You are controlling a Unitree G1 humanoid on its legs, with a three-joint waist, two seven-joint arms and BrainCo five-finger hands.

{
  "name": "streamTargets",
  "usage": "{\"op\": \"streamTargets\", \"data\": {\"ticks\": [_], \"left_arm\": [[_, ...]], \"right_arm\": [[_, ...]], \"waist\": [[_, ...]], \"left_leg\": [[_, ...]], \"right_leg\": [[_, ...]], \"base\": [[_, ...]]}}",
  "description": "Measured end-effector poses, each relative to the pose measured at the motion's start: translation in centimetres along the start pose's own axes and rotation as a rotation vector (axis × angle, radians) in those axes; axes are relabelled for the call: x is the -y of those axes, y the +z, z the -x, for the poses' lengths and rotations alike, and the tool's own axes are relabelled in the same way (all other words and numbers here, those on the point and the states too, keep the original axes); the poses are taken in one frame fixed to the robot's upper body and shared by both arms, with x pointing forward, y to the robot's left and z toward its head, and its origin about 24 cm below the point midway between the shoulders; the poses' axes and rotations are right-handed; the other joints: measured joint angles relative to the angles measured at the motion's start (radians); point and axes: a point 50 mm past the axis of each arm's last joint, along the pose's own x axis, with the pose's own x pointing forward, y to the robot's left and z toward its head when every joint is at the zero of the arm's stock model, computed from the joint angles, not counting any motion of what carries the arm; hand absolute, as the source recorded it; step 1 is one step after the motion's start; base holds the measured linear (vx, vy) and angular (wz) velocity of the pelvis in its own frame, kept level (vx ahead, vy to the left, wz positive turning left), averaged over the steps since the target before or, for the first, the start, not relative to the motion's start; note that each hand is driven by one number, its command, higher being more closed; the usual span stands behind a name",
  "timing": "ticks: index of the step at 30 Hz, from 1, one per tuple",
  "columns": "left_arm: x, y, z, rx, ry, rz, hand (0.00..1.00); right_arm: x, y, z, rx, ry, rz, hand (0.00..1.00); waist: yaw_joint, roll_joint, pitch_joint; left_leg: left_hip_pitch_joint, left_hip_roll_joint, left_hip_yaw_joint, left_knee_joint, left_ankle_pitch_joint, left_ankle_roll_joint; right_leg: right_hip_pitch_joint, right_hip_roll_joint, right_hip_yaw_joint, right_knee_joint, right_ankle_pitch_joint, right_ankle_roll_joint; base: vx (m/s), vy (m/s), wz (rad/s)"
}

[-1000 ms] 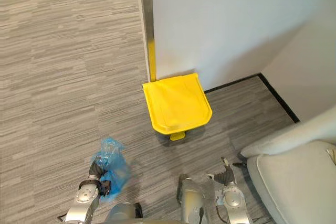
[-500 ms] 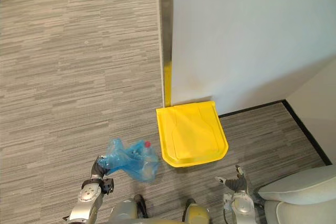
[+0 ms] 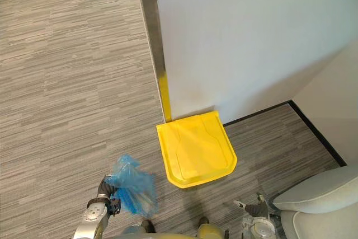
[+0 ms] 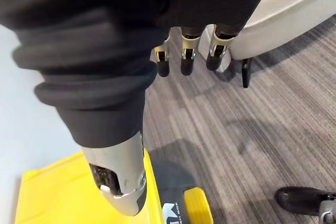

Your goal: Gather rubbish on tea table into small bin, then transfer packed bag to large trash can.

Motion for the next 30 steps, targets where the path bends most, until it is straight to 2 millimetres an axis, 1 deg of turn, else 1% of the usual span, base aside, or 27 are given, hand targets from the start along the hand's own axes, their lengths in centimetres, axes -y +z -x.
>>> {"op": "streamTargets", "data": {"ticks": [2,4,6,7,8,9,10,11,12,13,14,15,16,17,18,19,20,21,23,24,26,27,29,30], "left_arm": [[-0.2,-0.3,0.2,-0.008,0.004,-0.003,1.00],[-0.5,-0.3,0.2,-0.009,0.009,-0.012,1.00],[-1.0,-0.4,0.3,-0.008,0.019,-0.026,1.00],[-1.3,0.2,0.1,0.010,0.025,-0.033,1.00],[-1.4,0.5,0.0,0.020,0.028,-0.035,1.00],[-1.2,1.1,-0.3,0.037,0.029,-0.041,1.00],[-1.4,2.1,-0.9,0.067,0.035,-0.048,1.00],[-1.5,2.5,-1.1,0.077,0.036,-0.053,1.00],[-1.7,3.2,-1.4,0.097,0.039,-0.060,1.00],[-1.5,3.8,-1.7,0.114,0.035,-0.061,1.00],[-1.1,4.6,-1.9,0.139,0.030,-0.062,1.00],[-0.8,4.8,-2.0,0.148,0.027,-0.066,1.00],[-0.3,5.3,-2.2,0.162,0.007,-0.076,1.00],[0.2,5.5,-2.2,0.169,-0.010,-0.077,1.00],[0.3,5.4,-2.2,0.167,-0.012,-0.076,1.00],[0.3,5.2,-2.1,0.161,-0.008,-0.074,1.00],[0.3,5.3,-2.1,0.164,-0.009,-0.074,1.00],[0.4,5.5,-2.2,0.168,-0.010,-0.073,1.00],[0.9,5.4,-2.1,0.168,-0.022,-0.063,1.00],[1.4,5.2,-2.0,0.162,-0.033,-0.049,1.00],[1.7,5.1,-1.9,0.157,-0.039,-0.041,1.00],[1.6,5.0,-1.9,0.153,-0.038,-0.041,1.00],[1.6,4.8,-1.8,0.149,-0.037,-0.041,1.00],[1.5,4.6,-1.7,0.142,-0.035,-0.041,1.00]], "right_arm": [[-0.2,0.4,-0.2,0.011,0.009,0.010,0.00],[-0.6,1.0,-0.3,0.026,0.019,0.010,0.00],[-1.2,1.8,-0.5,0.049,0.037,0.018,0.00],[-1.4,2.4,-0.7,0.063,0.040,0.011,0.00],[-1.4,2.7,-0.7,0.070,0.040,0.009,0.00],[-1.4,3.1,-0.7,0.082,0.036,0.003,0.00],[-1.4,3.5,-0.7,0.097,0.032,0.003,0.00],[-1.4,3.7,-0.8,0.103,0.029,0.001,0.00],[-1.3,4.0,-0.7,0.116,0.019,-0.001,0.00],[-1.1,4.3,-0.7,0.129,0.015,0.004,0.00],[-0.9,5.1,-0.9,0.156,0.008,-0.002,0.00],[-0.7,5.6,-0.9,0.175,0.004,-0.003,0.00],[-0.5,6.6,-0.9,0.213,-0.004,-0.014,0.00],[-0.1,6.6,-0.9,0.214,-0.019,-0.030,0.00],[0.1,6.5,-0.9,0.207,-0.026,-0.037,0.00],[0.2,6.8,-1.0,0.204,-0.033,-0.047,0.00],[0.0,7.4,-0.9,0.227,-0.029,-0.060,0.00],[-0.1,7.5,-0.8,0.232,-0.028,-0.067,0.00],[-0.2,7.5,-0.7,0.232,-0.030,-0.083,0.00],[-0.2,7.4,-0.7,0.231,-0.031,-0.084,0.00],[-0.2,7.0,-0.6,0.222,-0.028,-0.083,0.00],[-0.3,6.7,-0.5,0.212,-0.026,-0.085,0.00],[-0.2,5.6,-0.3,0.182,-0.028,-0.078,0.00],[-0.2,5.5,-0.3,0.178,-0.028,-0.077,0.00]], "waist": [[0.003,0.002,0.001],[0.006,-0.001,0.003],[0.005,-0.002,0.010],[0.005,-0.008,0.046],[0.004,-0.003,0.067],[0.004,0.003,0.093],[0.006,-0.006,0.117],[0.003,-0.012,0.126],[0.002,-0.027,0.136],[0.001,-0.032,0.144],[0.007,-0.042,0.146],[0.009,-0.028,0.154],[-0.005,-0.020,0.163],[-0.017,-0.021,0.167],[-0.016,-0.017,0.167],[0.007,-0.007,0.168],[0.011,0.001,0.168],[0.006,0.000,0.168],[0.004,-0.007,0.165],[-0.004,-0.010,0.162],[-0.003,-0.010,0.155],[-0.004,-0.010,0.155],[-0.002,-0.010,0.144],[-0.001,-0.010,0.138]], "left_leg": [[-0.002,0.005,-0.001,0.001,0.000,0.000],[-0.013,0.009,-0.002,0.010,0.000,0.001],[-0.018,0.016,-0.004,0.021,-0.022,0.015],[0.002,0.024,-0.029,0.046,-0.070,0.037],[0.009,0.029,-0.034,0.065,-0.087,0.039],[0.009,0.035,-0.058,0.118,-0.124,0.048],[0.010,0.037,-0.077,0.174,-0.157,0.054],[0.010,0.037,-0.084,0.194,-0.169,0.056],[0.008,0.031,-0.091,0.233,-0.190,0.051],[-0.002,0.032,-0.113,0.288,-0.225,0.044],[-0.015,0.036,-0.141,0.355,-0.259,0.021],[-0.024,0.043,-0.154,0.371,-0.267,0.016],[-0.040,0.035,-0.180,0.383,-0.273,0.019],[-0.041,0.012,-0.213,0.380,-0.280,0.016],[-0.034,0.008,-0.220,0.378,-0.286,0.009],[-0.025,0.012,-0.223,0.377,-0.291,0.002],[-0.036,0.023,-0.257,0.380,-0.292,-0.002],[-0.040,0.028,-0.265,0.381,-0.291,-0.004],[-0.038,0.037,-0.271,0.377,-0.286,-0.014],[-0.033,0.038,-0.274,0.378,-0.285,-0.016],[-0.035,0.045,-0.274,0.378,-0.281,-0.024],[-0.045,0.052,-0.276,0.376,-0.276,-0.032],[-0.068,0.055,-0.295,0.372,-0.273,-0.037],[-0.070,0.056,-0.295,0.372,-0.272,-0.039]], "right_leg": [[-0.004,0.004,-0.001,0.002,0.015,0.001],[-0.039,0.005,-0.002,0.052,0.020,0.001],[-0.096,0.004,-0.017,0.166,0.020,0.002],[-0.154,-0.016,-0.056,0.343,0.021,0.018],[-0.200,-0.024,-0.075,0.437,-0.008,0.045],[-0.245,-0.039,-0.085,0.472,-0.079,0.037],[-0.283,-0.043,-0.090,0.402,-0.081,0.035],[-0.297,-0.046,-0.095,0.358,-0.066,0.037],[-0.308,-0.054,-0.122,0.256,-0.013,0.036],[-0.271,-0.068,-0.138,0.223,0.042,0.024],[-0.242,-0.062,-0.102,0.208,0.083,0.016],[-0.249,-0.056,-0.092,0.232,0.073,0.021],[-0.272,-0.053,-0.068,0.292,0.034,0.024],[-0.293,-0.059,-0.033,0.374,-0.025,0.020],[-0.296,-0.059,-0.030,0.398,-0.048,0.017],[-0.301,-0.056,-0.038,0.414,-0.060,0.013],[-0.304,-0.057,-0.074,0.414,-0.053,0.007],[-0.303,-0.054,-0.085,0.415,-0.054,0.004],[-0.300,-0.053,-0.101,0.428,-0.066,-0.014],[-0.295,-0.056,-0.109,0.442,-0.080,-0.016],[-0.295,-0.055,-0.113,0.442,-0.086,-0.019],[-0.295,-0.054,-0.126,0.435,-0.084,-0.022],[-0.297,-0.055,-0.147,0.423,-0.080,-0.027],[-0.297,-0.055,-0.149,0.420,-0.077,-0.028]], "base": [[-0.01,0.011,-0.02],[-0.02,0.022,-0.05],[-0.04,0.034,-0.03],[-0.06,0.022,0.01],[-0.08,-0.007,0.13],[-0.06,-0.024,0.28],[-0.02,-0.012,0.38],[0.06,-0.020,0.43],[0.09,-0.057,0.50],[0.16,-0.093,0.48],[0.14,-0.084,0.34],[0.14,-0.096,0.42],[0.12,-0.131,0.76],[0.14,-0.152,0.81],[0.21,-0.127,0.34],[0.24,-0.107,-0.19],[0.20,-0.073,-0.20],[0.14,-0.095,0.07],[0.08,-0.107,0.21],[0.06,-0.114,0.14],[0.01,-0.062,0.12],[-0.02,-0.040,0.24],[-0.04,-0.034,0.32],[-0.03,-0.004,0.15]]}}
